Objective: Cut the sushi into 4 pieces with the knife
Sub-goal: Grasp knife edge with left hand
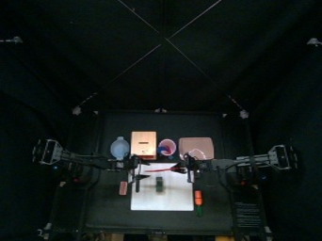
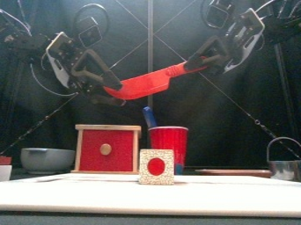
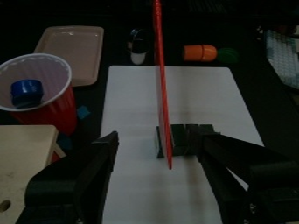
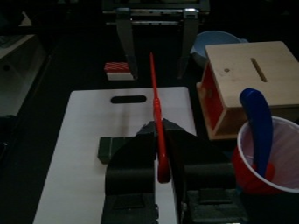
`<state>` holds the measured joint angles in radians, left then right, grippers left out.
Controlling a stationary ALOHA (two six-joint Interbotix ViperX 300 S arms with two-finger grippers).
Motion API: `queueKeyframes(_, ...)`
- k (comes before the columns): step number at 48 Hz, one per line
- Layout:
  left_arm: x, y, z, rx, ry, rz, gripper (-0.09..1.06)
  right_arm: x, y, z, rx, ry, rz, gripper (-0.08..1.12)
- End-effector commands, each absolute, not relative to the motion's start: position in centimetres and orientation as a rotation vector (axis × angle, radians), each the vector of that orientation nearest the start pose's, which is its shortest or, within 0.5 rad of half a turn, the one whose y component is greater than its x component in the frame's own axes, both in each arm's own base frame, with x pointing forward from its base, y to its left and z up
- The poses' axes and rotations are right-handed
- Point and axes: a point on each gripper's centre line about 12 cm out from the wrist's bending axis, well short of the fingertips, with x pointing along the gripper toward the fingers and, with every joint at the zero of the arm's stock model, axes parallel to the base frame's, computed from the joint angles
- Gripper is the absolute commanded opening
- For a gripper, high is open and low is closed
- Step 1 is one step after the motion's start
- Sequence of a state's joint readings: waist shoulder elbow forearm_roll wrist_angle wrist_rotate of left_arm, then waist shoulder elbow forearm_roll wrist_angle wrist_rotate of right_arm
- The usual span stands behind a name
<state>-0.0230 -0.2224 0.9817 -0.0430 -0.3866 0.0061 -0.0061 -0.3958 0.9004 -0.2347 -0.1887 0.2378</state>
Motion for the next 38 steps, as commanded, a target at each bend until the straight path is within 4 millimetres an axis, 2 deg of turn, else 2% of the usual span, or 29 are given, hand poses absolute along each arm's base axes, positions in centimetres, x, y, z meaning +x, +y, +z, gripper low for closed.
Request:
queueKeyframes(1, 32.4, -0.5, 19.4, -0.027, 0.333, 0.001, 0.95, 31.6, 0.3, 25.5, 0.015, 0.283, 0.037, 0.20)
queueKeyframes(9, 32.4, -0.5, 19.4, -0.024, 0.333, 0.001, 0.87, 31.6, 0.2, 25.6, 0.015, 0.283, 0.034, 0.20)
queueKeyframes(21, 32.5, -0.4, 19.5, 0.003, 0.330, -0.011, 0.60, 31.7, 0.2, 25.5, 0.025, 0.286, 0.032, 0.20)
queueKeyframes(29, 32.5, -0.4, 19.5, 0.028, 0.328, -0.023, 0.44, 32.1, 0.2, 24.1, 0.058, 0.377, 0.013, 0.20)
queueKeyframes(38, 32.4, -0.5, 19.4, 0.033, 0.333, -0.028, 0.36, 33.2, 0.4, 23.0, 0.066, 0.523, -0.011, 0.20)
